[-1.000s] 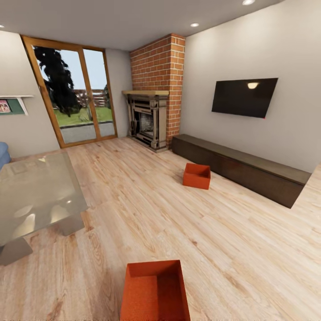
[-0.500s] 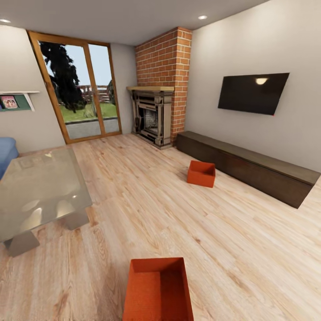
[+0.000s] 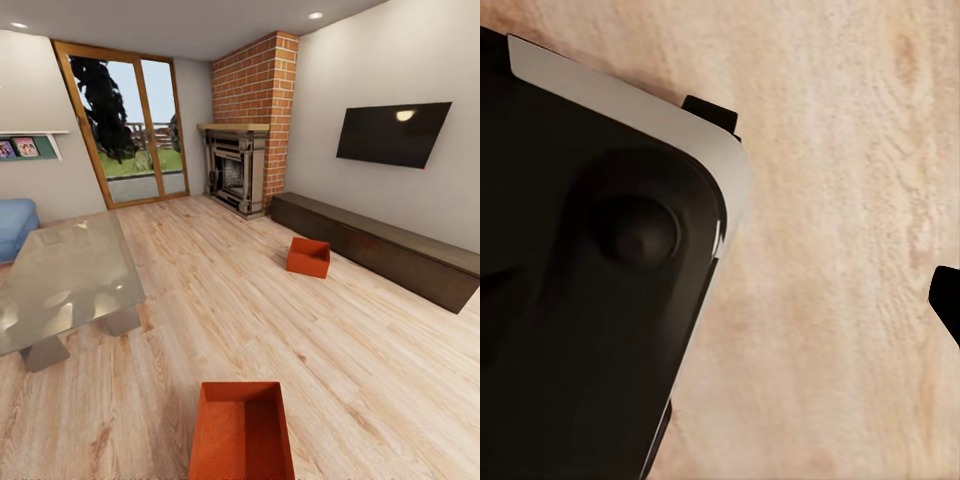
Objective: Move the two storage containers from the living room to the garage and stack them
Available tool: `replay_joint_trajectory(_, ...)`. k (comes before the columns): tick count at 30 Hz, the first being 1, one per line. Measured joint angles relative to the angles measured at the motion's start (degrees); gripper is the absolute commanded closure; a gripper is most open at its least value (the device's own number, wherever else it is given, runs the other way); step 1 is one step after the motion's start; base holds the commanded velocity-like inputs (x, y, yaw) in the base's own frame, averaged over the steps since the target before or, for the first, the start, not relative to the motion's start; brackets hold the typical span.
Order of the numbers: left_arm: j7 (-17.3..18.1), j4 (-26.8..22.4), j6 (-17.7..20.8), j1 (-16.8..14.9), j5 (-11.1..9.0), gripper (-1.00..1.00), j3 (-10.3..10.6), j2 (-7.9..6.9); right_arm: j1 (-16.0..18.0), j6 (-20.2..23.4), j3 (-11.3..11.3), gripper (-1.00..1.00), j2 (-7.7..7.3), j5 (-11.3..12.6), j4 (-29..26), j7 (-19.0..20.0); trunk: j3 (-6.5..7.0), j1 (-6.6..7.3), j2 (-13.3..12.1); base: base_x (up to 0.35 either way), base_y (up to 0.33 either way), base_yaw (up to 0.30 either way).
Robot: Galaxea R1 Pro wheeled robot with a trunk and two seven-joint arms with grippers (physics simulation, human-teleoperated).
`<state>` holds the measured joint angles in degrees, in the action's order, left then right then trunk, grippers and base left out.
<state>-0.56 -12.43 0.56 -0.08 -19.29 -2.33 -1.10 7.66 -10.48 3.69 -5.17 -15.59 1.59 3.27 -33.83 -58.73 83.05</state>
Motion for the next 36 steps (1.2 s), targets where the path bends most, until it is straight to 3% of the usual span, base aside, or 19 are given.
replay_joint_trajectory(36, 0.1, 0.6, -0.1, 0.0, 0.2, -1.00, 0.3, 0.07, 0.0, 0.4, 0.3, -1.00, 0.10, -0.3, 0.0, 0.1, -3.33, 0.00, 0.0, 0.000, 0.000, -0.023)
